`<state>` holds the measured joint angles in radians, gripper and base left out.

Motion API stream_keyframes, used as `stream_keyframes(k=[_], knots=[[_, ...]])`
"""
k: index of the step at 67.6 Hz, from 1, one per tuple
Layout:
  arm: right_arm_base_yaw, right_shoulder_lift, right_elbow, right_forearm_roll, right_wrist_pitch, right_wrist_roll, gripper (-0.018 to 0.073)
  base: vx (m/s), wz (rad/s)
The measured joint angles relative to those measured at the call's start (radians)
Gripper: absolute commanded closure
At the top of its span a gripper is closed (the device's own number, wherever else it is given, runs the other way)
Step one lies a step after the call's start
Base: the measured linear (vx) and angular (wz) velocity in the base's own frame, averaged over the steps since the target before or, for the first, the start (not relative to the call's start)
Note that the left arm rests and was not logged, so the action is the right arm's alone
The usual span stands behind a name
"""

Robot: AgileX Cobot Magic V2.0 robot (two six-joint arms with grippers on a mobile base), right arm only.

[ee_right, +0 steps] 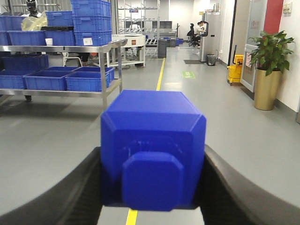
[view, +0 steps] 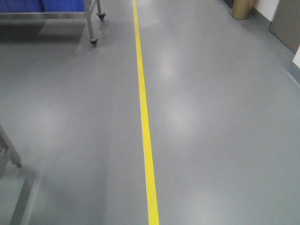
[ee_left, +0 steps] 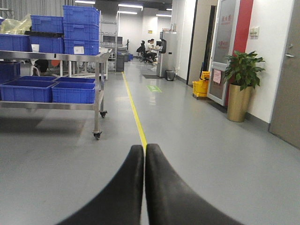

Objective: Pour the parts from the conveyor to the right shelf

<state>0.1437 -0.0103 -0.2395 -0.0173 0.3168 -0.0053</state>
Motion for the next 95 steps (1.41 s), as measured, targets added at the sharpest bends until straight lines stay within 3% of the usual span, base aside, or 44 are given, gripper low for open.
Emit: stream_keyframes(k=[95], knots=[[0.0, 0.0, 0.0, 0.0, 0.003, 0.0, 0.0568, 0.75, 0.07]])
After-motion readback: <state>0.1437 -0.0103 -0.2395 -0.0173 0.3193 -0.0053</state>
